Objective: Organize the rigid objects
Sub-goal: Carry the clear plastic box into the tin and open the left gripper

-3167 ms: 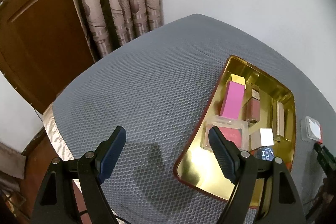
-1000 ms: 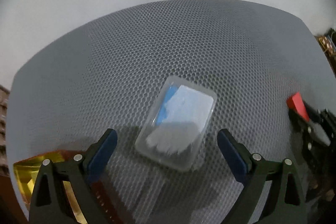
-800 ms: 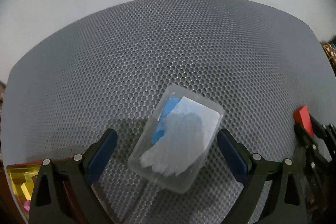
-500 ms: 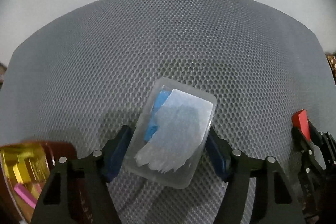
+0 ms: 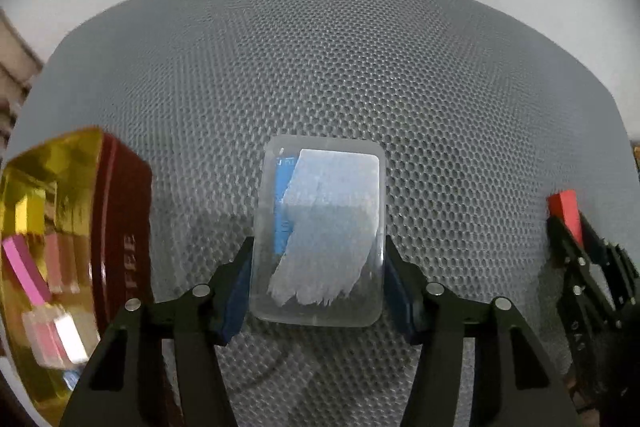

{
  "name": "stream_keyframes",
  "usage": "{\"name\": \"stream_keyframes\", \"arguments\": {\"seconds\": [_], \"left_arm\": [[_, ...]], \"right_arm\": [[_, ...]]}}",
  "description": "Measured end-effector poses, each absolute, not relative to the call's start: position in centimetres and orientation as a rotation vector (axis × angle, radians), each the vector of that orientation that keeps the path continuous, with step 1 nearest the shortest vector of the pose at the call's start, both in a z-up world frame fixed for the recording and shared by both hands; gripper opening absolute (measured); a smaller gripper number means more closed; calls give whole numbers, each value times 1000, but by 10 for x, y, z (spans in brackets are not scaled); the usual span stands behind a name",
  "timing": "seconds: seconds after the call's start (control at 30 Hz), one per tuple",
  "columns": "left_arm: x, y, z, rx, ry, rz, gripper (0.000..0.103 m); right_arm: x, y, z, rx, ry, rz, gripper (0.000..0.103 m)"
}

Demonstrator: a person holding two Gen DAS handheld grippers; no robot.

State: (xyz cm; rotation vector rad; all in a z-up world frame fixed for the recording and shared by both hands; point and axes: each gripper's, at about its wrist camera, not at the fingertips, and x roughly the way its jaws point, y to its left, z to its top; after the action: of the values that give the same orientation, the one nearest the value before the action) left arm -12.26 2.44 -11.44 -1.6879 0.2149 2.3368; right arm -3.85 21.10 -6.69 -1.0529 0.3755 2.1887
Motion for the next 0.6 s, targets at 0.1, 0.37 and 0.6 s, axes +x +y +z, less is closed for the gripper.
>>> {"name": "stream_keyframes", "arguments": {"seconds": [0.1, 0.37, 0.6], "left_arm": [[-110, 24, -113, -1675, 211, 2357, 54], [-75, 25, -103, -1627, 202, 2396, 54], [-48, 22, -89, -1591, 199, 2409, 54]], "right_arm": [[-43, 208, -66, -1058, 361, 2184, 32], [-50, 204, -67, -1055, 363, 2184, 31], [-56, 210, -73, -1054, 370, 2186, 30]]}}
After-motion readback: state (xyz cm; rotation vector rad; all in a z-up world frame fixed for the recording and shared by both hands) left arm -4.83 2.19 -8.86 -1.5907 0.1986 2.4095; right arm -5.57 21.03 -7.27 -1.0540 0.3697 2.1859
